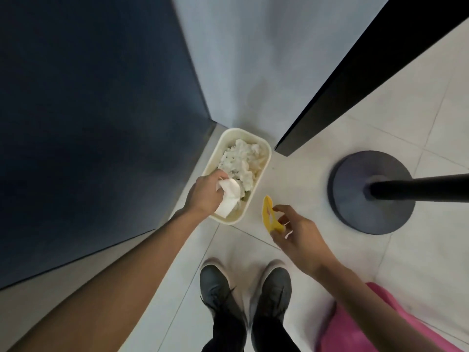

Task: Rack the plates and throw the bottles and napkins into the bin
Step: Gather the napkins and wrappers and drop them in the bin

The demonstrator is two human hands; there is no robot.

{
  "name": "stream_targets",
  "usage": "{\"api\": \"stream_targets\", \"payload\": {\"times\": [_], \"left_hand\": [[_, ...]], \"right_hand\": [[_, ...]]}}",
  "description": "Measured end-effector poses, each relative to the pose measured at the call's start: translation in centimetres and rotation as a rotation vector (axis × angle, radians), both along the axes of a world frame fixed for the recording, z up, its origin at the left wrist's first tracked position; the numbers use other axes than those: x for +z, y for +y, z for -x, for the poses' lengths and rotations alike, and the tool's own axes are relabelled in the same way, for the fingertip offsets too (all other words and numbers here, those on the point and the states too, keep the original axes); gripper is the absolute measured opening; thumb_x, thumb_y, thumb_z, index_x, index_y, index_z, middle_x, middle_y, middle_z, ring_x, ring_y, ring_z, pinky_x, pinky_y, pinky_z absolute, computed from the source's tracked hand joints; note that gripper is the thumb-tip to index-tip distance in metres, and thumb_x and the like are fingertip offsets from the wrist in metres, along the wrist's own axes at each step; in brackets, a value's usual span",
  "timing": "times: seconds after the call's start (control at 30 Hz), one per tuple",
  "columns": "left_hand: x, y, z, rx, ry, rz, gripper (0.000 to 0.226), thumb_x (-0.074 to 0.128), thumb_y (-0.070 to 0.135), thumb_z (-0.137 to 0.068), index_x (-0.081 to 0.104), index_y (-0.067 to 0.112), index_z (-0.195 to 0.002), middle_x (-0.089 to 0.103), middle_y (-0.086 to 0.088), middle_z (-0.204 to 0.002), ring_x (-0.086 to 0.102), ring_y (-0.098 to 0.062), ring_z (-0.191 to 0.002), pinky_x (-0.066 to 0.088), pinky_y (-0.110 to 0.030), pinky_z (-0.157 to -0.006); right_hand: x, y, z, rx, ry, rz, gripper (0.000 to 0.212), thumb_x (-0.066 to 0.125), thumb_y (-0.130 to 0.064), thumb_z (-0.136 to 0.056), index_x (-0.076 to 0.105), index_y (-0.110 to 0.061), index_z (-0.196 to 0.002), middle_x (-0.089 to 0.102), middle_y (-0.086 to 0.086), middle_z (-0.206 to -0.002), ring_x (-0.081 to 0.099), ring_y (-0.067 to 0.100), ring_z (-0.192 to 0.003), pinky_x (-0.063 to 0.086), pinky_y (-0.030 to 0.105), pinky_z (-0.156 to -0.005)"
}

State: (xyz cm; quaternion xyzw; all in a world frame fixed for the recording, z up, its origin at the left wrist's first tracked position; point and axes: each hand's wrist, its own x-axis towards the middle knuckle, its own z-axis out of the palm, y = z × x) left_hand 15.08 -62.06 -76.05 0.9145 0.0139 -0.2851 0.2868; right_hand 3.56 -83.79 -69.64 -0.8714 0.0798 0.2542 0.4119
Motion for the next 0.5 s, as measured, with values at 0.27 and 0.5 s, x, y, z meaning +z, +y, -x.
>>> {"api": "stream_targets", "payload": {"times": [0.27,0.5], "left_hand": [[-3.5,-0.2,1.3,-0.18,-0.175,-0.001,0.062,0.059,-0.007,-0.084,0.05,0.019,-0.139,0.048,0.001,-0.144,0.042,-0.021,-0.131,0.036,-0.032,-0.108],[-2.0,3.8,3.6,0.041,-0.138,0.068,0.081,0.079,0.017,-0.079,0.037,0.023,-0.147,0.03,0.003,-0.155,0.033,-0.019,-0.137,0.042,-0.045,-0.106]], "right_hand": [[-2.4,-0.3,-2.4,0.068,-0.08,-0.053,0.049,0.064,-0.014,-0.089,0.051,-0.019,-0.136,0.059,-0.002,-0.099,0.057,0.002,-0.083,0.047,0.01,-0.068],[-3.4,1.2,-5.7,0.305,-0.198,-0.017,0.057,0.066,-0.032,-0.091,0.045,-0.02,-0.143,0.053,-0.01,-0.101,0.055,0.006,-0.08,0.051,0.024,-0.074]]}}
